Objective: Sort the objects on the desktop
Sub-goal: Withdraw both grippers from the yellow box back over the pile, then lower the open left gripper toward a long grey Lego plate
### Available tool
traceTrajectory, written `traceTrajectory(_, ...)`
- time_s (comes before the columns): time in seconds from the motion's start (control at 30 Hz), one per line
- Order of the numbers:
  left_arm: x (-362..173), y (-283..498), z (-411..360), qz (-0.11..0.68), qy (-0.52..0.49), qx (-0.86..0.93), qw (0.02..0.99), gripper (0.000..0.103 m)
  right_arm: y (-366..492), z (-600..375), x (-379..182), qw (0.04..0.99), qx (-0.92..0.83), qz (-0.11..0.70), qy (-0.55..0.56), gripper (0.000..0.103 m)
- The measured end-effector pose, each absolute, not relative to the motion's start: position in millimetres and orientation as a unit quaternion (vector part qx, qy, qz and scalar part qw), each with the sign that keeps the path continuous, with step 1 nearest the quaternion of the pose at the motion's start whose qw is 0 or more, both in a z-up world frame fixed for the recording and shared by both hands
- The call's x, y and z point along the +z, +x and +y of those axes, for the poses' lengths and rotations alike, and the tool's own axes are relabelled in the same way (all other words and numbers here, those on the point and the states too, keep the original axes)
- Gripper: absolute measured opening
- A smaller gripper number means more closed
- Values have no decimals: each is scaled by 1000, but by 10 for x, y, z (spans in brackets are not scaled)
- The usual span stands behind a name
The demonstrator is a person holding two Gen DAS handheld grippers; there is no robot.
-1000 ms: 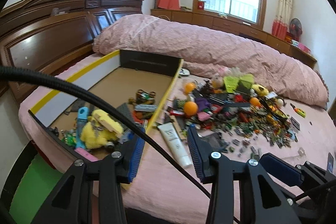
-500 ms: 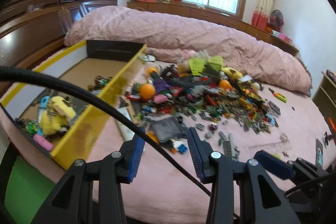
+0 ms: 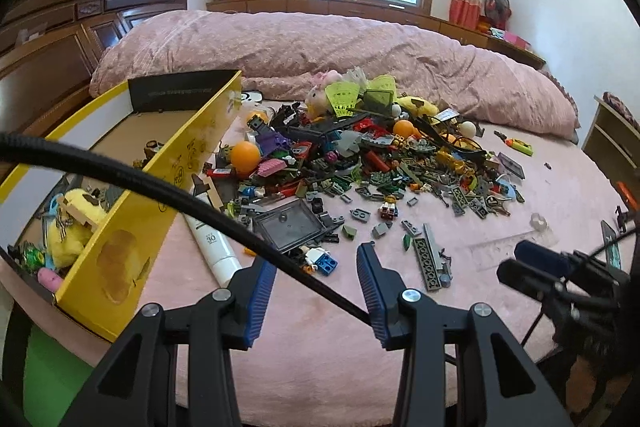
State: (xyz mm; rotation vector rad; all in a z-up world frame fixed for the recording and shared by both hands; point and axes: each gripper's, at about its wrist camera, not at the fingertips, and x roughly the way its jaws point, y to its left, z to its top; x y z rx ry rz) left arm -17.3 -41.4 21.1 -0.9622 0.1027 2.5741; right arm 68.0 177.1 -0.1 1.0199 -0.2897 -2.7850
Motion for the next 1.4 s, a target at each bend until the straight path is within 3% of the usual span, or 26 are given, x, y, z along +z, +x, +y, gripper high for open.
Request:
traceTrajectory(0.6,185,-174,-104,43,-371,906,198,42,657,1896,43,64,-937,-158,304,44)
traceTrajectory(0.83,106,-340,-21,24,-407,899,157,42,631,1651,107,58,-949,-130,280,44)
traceTrajectory(1.03,129,-423,-103,-29,-421,898,126,42,772,1660,215,44,-961,-113,247,56)
traceTrajectory(1.4,135,-576,-175,-46,-404,905,125,42,707,1866,194,16,-948,-162,274,57)
